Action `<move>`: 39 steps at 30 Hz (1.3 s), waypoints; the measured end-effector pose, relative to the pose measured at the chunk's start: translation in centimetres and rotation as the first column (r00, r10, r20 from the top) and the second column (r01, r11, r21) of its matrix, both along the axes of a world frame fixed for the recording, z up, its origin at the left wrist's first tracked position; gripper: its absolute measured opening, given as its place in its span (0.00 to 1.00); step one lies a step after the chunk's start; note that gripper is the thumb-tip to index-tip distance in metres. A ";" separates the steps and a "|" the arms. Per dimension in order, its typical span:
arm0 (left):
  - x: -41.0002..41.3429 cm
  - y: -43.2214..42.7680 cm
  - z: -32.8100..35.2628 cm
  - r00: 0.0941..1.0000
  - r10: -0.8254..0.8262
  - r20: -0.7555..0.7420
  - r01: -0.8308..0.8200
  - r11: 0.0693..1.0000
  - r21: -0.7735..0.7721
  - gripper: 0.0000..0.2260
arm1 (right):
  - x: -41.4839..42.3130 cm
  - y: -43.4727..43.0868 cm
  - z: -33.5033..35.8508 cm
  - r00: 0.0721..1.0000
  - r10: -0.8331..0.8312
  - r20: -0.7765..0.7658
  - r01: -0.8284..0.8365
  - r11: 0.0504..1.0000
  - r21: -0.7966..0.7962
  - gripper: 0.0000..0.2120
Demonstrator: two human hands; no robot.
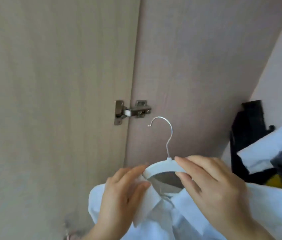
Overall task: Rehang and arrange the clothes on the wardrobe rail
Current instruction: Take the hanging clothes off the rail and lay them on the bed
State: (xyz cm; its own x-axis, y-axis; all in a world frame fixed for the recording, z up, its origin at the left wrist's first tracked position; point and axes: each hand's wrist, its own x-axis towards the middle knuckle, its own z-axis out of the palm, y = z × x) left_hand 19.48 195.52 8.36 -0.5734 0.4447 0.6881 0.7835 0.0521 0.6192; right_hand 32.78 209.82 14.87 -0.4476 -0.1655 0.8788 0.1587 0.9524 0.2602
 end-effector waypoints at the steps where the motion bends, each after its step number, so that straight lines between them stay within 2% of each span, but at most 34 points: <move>1: 0.0 -2.0 -0.9 0.999 0.053 0.013 -0.052 0.998 -0.024 0.16 | -1.0 -1.0 -1.3 0.998 0.063 0.011 -0.063 0.998 -0.025 0.09; 5: 0.0 -10.8 -3.6 0.948 0.313 0.057 -0.305 0.946 -0.111 0.16 | -5.6 -6.4 -5.6 0.948 0.316 0.034 -0.311 0.946 -0.094 0.09; 9: 0.3 -20.1 -5.4 0.832 0.554 0.026 -0.541 0.821 -0.182 0.15 | -10.3 -14.0 -8.5 0.835 0.550 0.004 -0.539 0.821 -0.190 0.09; 13: 1.5 -29.3 -6.4 0.644 0.765 -0.021 -0.751 0.627 -0.205 0.15 | -14.2 -23.2 -10.3 0.675 0.737 -0.031 -0.718 0.648 -0.254 0.07; 18: 3.9 -40.5 -7.1 0.352 0.936 -0.034 -0.918 0.338 -0.208 0.15 | -17.4 -36.1 -11.3 0.464 0.886 0.025 -0.822 0.441 -0.361 0.10; 20: 4.5 -44.9 -7.7 0.250 0.968 -0.036 -0.950 0.238 -0.203 0.15 | -18.4 -41.4 -11.7 0.374 0.927 0.041 -0.852 0.361 -0.380 0.09; 23: 5.1 -51.5 -8.5 0.149 0.988 -0.030 -0.971 0.140 -0.194 0.15 | -19.7 -49.4 -12.2 0.262 0.964 0.053 -0.882 0.261 -0.393 0.08; 28: 5.2 -62.8 -9.2 0.007 1.000 0.000 -0.985 0.007 -0.172 0.16 | -21.7 -62.6 -12.7 0.141 0.990 0.027 -0.900 0.140 -0.412 0.08; 35: 4.0 -75.4 -8.2 -0.176 0.983 -0.057 -0.974 -0.183 -0.132 0.15 | -24.2 -77.4 -12.7 0.019 0.998 0.065 -0.833 0.052 -0.551 0.10; 39: 2.4 -82.1 -8.4 -0.274 0.961 0.025 -0.949 -0.266 -0.168 0.16 | -26.3 -85.6 -13.3 -0.057 0.995 0.088 -0.764 0.013 -0.645 0.12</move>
State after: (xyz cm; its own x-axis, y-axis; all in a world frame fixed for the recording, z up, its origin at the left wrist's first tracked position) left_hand 21.89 113.41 -0.03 -0.3717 -0.7176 0.5890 -0.3602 0.6962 0.6209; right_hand 6.45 124.24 1.58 -0.4123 -0.5385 0.7348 -0.9042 0.1433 -0.4024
